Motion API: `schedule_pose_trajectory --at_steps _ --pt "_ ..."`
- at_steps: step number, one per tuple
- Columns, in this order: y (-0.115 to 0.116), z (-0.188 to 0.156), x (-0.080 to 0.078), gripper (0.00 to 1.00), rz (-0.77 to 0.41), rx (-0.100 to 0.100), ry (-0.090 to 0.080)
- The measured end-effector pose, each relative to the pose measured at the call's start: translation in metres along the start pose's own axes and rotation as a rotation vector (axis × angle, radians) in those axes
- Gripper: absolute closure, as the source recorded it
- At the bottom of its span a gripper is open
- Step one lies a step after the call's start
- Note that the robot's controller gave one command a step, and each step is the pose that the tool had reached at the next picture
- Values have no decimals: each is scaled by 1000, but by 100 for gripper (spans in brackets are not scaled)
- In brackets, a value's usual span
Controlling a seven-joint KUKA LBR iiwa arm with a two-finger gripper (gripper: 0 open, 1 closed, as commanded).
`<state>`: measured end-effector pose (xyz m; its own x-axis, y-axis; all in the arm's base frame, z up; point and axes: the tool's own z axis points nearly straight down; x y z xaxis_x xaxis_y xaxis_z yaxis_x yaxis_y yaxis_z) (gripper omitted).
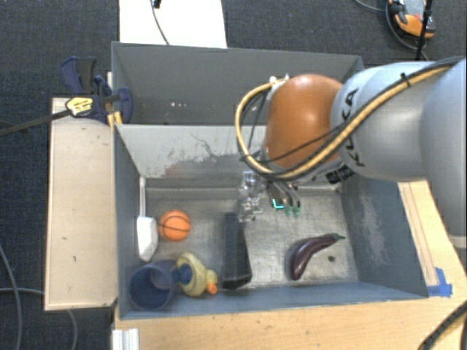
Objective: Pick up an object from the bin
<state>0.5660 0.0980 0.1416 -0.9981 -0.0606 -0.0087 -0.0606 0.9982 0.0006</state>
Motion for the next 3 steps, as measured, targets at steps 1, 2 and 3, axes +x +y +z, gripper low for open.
schedule_pose_trajectory --at_steps 1,2,3 --pt "0 2 1 0 1 0 5" --pt "42 68 22 100 -165 -7 -6" --pt "40 69 23 0 -163 -4 -2"
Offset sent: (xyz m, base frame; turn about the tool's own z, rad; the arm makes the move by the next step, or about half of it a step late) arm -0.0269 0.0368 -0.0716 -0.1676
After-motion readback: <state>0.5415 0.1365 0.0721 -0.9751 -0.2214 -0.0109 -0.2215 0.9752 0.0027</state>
